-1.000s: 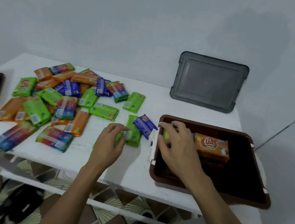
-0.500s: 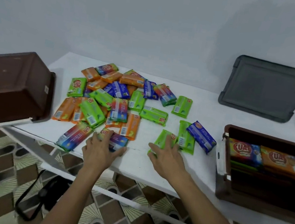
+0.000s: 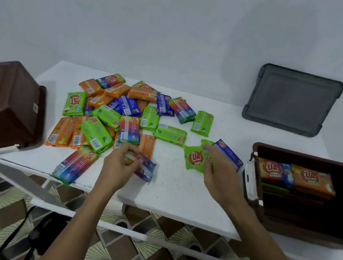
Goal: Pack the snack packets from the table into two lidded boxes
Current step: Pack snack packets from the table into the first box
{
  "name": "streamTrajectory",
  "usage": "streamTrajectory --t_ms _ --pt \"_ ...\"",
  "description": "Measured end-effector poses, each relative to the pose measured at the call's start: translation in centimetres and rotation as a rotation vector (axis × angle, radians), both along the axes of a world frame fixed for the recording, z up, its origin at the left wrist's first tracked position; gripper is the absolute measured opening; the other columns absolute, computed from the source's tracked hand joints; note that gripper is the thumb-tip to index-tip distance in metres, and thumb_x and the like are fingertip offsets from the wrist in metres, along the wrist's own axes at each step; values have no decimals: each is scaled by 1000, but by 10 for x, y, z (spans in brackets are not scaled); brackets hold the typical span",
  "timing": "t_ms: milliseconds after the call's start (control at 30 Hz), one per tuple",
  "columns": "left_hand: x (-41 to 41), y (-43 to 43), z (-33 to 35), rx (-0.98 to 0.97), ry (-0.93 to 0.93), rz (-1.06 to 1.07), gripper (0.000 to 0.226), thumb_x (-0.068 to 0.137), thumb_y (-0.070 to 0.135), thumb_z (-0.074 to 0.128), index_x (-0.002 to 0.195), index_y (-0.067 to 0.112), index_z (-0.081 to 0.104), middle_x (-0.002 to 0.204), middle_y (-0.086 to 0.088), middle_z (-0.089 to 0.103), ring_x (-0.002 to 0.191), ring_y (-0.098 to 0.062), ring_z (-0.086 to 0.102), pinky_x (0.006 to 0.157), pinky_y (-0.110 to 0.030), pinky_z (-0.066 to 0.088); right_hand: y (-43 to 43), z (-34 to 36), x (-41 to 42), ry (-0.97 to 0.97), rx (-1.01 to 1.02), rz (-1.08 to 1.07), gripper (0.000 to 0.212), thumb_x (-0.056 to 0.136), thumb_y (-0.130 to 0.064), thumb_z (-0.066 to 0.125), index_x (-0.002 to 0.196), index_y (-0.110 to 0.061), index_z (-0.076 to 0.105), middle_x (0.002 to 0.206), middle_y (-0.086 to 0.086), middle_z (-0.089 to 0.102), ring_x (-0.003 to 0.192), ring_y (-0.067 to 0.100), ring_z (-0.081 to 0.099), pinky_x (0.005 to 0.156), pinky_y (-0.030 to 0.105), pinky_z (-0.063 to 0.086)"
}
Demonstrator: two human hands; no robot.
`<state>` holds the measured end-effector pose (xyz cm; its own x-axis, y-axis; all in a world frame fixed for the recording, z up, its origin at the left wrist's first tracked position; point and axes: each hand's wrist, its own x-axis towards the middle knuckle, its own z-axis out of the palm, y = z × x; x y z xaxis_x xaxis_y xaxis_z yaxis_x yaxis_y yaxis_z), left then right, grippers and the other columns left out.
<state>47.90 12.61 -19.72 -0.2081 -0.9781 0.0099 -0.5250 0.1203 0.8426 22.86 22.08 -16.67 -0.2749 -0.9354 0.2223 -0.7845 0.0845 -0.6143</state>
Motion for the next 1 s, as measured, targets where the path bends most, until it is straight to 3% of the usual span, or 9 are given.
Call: streamTrajectory --t_ms 67,200,333,400,467,633,767,867,1000 --pt "-15 4 7 62 122 -3 13 83 21 74 93 26 67 101 5 68 90 -14 67 73 -38 59 14 18 -14 -150 -92 -4 34 97 -9 49 129 -21 54 110 1 62 91 13 64 68 25 57" --pt "-59 20 27 232 399 -47 23 78 15 78 99 21 73 108 -3 69 97 -21 68 81 -38 59 47 45 -52 -405 -141 21 32 97 -7 52 124 -23 58 111 -9 62 94 8 67 71 25 59" --pt "-111 42 45 287 532 -131 33 75 17 80 107 14 73 116 -4 68 106 -20 66 82 -29 57 85 63 -103 -423 -204 -19 29 95 -3 55 119 -19 61 113 -12 64 99 3 64 73 19 56" --pt "-135 52 50 311 605 -155 38 69 21 84 105 16 74 122 -4 66 114 -21 62 88 -31 56 104 67 -131 -408 -189 -48 28 96 -6 56 118 -21 62 113 -12 64 102 2 63 74 16 55" --pt "-158 63 52 284 628 -196 42 66 25 87 105 20 75 126 -2 64 117 -20 60 93 -34 53 121 66 -156 -463 -149 -50 24 96 -8 56 114 -22 64 114 -9 64 106 7 63 76 21 57" --pt "-210 95 53 165 624 -254 43 72 20 78 114 22 70 133 3 57 120 -16 58 88 -29 55 144 53 -197 -662 9 -1 22 95 -2 55 106 -15 68 121 3 58 109 21 65 73 38 61" --pt "-240 112 45 150 583 -263 46 74 23 76 120 22 68 137 3 52 126 -16 52 94 -37 53 143 44 -210 -694 245 46 28 96 1 51 117 -13 64 120 11 62 91 22 73 75 35 61" --pt "-250 117 40 129 545 -245 46 78 22 75 123 22 66 137 1 52 125 -18 53 93 -36 54 132 34 -214 -767 409 99 30 94 4 53 119 -8 61 122 15 63 101 23 69 81 35 60" --pt "-251 116 40 127 524 -238 44 81 16 74 124 21 65 137 1 52 124 -14 53 94 -35 54 111 15 -213 -790 589 122 26 89 8 60 108 -8 63 133 20 52 108 30 65 82 39 60"
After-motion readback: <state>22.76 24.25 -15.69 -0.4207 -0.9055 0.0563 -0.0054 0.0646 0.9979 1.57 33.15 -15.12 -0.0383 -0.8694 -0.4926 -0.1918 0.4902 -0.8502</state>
